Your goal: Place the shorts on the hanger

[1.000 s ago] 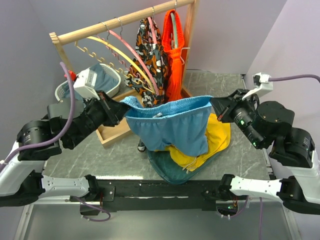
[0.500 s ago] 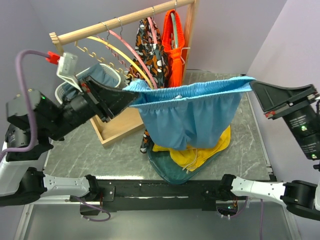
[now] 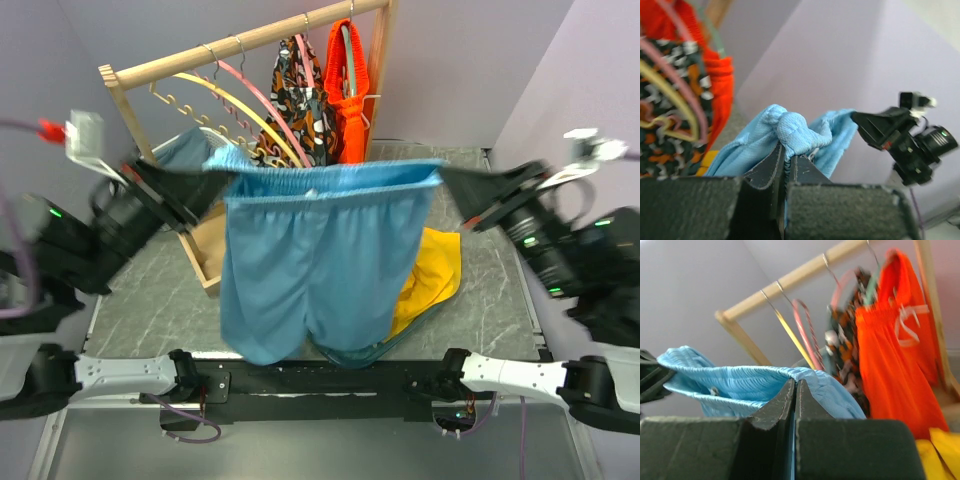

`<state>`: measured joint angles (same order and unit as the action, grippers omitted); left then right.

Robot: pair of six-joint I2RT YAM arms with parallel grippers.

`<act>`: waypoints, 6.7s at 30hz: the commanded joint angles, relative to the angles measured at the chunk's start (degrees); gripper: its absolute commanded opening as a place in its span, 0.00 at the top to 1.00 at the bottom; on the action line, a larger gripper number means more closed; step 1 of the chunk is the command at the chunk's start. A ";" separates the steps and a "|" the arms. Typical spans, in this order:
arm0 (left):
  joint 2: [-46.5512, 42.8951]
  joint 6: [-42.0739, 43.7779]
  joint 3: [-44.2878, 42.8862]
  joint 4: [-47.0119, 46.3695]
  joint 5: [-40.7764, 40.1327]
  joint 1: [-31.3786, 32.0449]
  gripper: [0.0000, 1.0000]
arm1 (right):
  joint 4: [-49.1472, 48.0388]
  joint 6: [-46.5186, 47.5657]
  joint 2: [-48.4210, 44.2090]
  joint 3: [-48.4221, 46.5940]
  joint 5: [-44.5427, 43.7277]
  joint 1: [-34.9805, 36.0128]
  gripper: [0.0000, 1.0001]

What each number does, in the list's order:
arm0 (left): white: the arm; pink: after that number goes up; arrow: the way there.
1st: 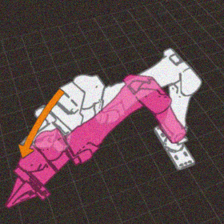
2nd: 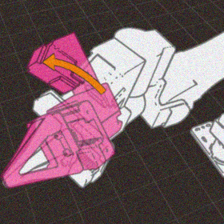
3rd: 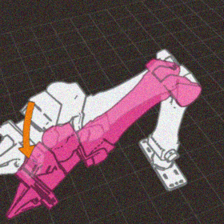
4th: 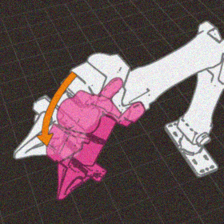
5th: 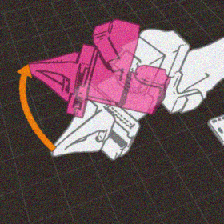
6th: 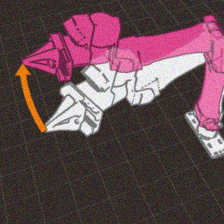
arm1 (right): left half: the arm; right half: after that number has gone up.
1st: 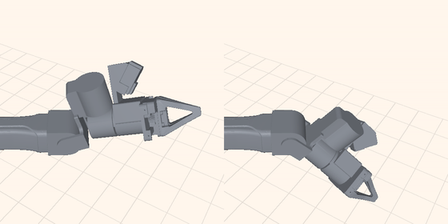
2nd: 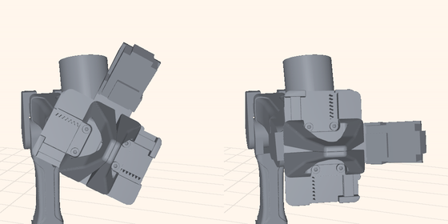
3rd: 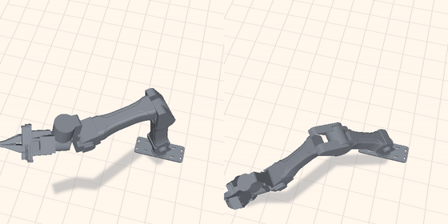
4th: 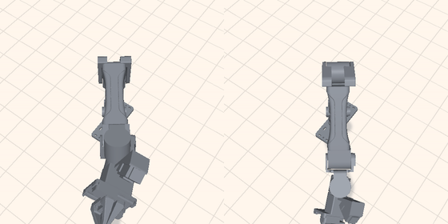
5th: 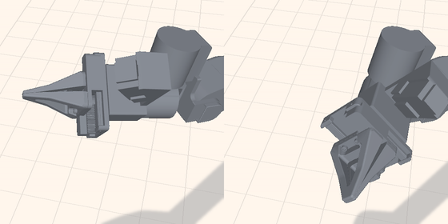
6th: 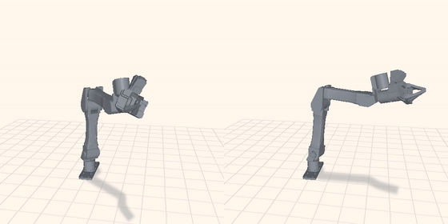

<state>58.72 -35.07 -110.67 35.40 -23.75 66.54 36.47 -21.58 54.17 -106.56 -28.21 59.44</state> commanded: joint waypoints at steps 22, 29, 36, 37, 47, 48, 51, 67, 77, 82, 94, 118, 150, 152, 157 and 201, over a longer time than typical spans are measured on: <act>-22.07 -28.48 61.28 4.95 -7.54 -0.19 0.99 | -0.61 -13.50 -20.25 50.24 2.10 -0.38 0.45; -21.10 -28.39 60.75 5.12 -8.51 -0.19 0.99 | -6.23 4.76 -3.32 24.82 10.88 -0.46 0.36; -21.98 -28.92 59.79 6.18 -8.86 -0.19 0.99 | -8.51 17.27 21.48 -2.93 11.32 -2.13 0.41; -21.98 -28.83 59.70 6.17 -9.03 -0.19 0.99 | -9.13 18.06 25.33 -4.78 12.90 -2.66 0.41; -20.84 -27.42 58.38 6.62 -9.04 -0.19 0.99 | -14.48 20.44 40.92 -18.42 19.24 -8.55 0.46; -20.84 -27.16 58.38 6.44 -8.95 -0.19 0.99 | -15.02 20.18 41.10 -18.24 19.07 -8.90 0.46; -20.93 -26.81 58.47 6.44 -9.12 -0.19 0.99 | -16.95 19.91 41.01 -17.01 18.89 -9.34 0.46; -21.71 -26.19 57.67 7.23 -9.21 -0.19 0.99 | -12.21 19.82 51.03 -27.56 17.92 -10.83 0.46; -22.42 -25.84 57.59 7.23 -9.21 -0.19 0.99 | -10.72 18.07 52.09 -26.94 21.70 -12.07 0.47; -22.42 -25.84 57.59 7.23 -9.12 -0.19 0.99 | -11.68 16.84 51.83 -23.09 22.49 -11.98 0.48; -22.59 -26.10 57.67 7.76 -9.30 -0.19 0.99 | -18.79 12.80 46.91 -12.97 27.85 -11.98 0.48; -23.04 -26.02 57.94 7.76 -9.30 -0.19 0.99 | -20.38 2.43 42.68 -14.81 31.90 -15.32 0.22; -24.00 -23.99 58.11 5.39 -10.00 -0.19 0.99 | -13.61 6.20 54.38 -26.51 18.10 -15.41 0.39; -24.09 -23.91 58.11 5.47 -10.09 -0.19 0.99 | -13.27 6.81 54.63 -26.85 18.10 -15.32 0.42; -24.18 -23.99 57.94 5.74 -10.09 -0.19 0.99 | -11.33 9.36 55.25 -27.21 17.84 -14.18 0.53; -23.56 -26.36 58.99 5.91 -13.87 -0.19 0.99 | -15.63 15.70 38.03 -16.84 11.51 -5.48 1.00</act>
<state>34.74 -59.99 -50.89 43.99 -34.81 66.54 26.94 -5.32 98.72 -124.77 -16.88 53.08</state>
